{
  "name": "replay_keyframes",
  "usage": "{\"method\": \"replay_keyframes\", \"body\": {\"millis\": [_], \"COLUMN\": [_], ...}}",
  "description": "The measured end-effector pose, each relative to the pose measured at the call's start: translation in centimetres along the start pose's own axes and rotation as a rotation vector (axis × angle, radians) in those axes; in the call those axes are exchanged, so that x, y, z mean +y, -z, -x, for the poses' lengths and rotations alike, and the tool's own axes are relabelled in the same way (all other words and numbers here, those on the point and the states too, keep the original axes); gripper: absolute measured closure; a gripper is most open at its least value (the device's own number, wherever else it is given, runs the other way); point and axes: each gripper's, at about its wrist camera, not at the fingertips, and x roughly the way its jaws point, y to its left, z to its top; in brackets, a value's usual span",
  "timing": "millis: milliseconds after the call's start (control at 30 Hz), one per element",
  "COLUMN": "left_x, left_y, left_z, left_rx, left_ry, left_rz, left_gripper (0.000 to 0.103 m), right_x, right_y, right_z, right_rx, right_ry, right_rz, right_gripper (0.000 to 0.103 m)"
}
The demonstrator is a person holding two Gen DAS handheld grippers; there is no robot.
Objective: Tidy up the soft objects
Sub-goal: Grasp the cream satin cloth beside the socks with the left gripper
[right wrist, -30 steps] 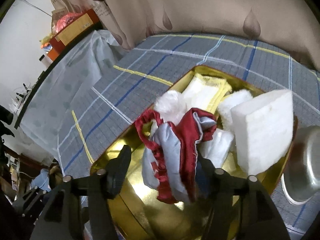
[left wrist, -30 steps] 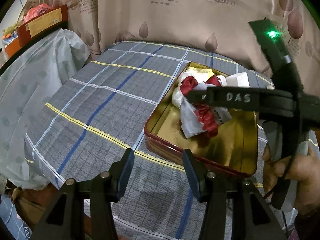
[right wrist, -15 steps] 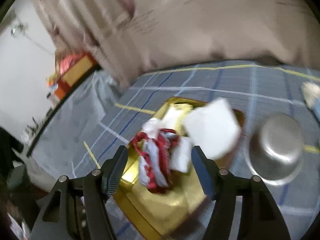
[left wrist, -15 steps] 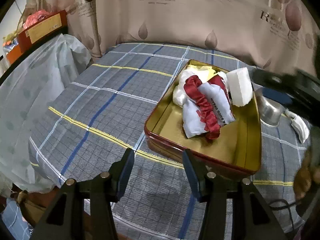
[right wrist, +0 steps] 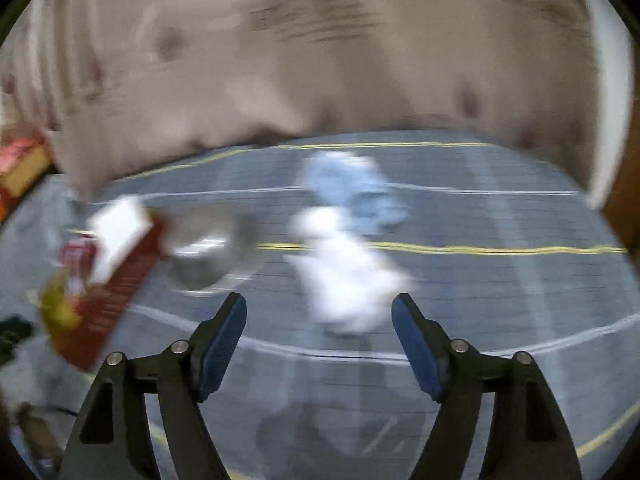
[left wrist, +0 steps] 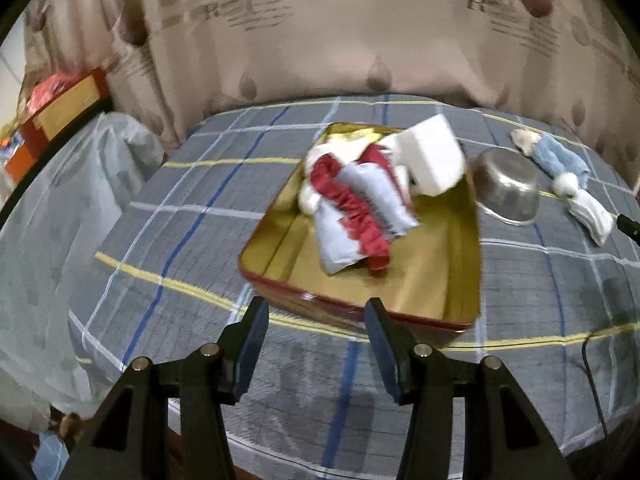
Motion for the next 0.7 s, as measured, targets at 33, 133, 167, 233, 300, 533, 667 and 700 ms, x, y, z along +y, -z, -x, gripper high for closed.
{"method": "replay_keyframes", "body": {"millis": [33,133,167,233,300,533,667,700], "left_x": [-0.4,-2.0,-2.6,-4.3,-6.2,-15.3,-22.8,-24.5], "left_y": [-0.2,-1.4,-2.0,-3.8,-6.3,-19.3,-25.6,-26.7], "left_z": [0.2,0.5,0.6,1.0,1.2,-3.2,-8.5,-10.2], "left_rx": [0.001,0.019,0.021,0.017,0.029,0.143,0.207,0.247], "left_ry": [0.014,0.096,0.118,0.165,0.244,0.589,0.636,0.642], "left_rz": [-0.01,-0.042,-0.058,-0.101,-0.142,-0.219,-0.363,-0.379], "left_gripper": [0.052,0.052,0.052,0.052,0.052,0.044,0.042,0.042], "right_x": [-1.6,-5.9,-7.0,-9.3,-10.8,-10.6,-11.0,-11.2], "right_y": [0.2,0.8,1.0,1.9,2.6,2.6,2.6,2.6], "right_z": [-0.1,-0.9,-1.1,-1.6,-2.0,-1.7,-1.5,-1.5], "right_rx": [-0.004,0.008,0.014,0.029,0.048,0.026,0.009,0.007], "right_ry": [0.059,0.181,0.21,0.258,0.255,0.211,0.161,0.146], "right_rz": [0.003,-0.008,-0.016,-0.038,-0.087,-0.096,-0.126,-0.133], "right_gripper": [0.028,0.028,0.028,0.028,0.027,0.012,0.012,0.012]}}
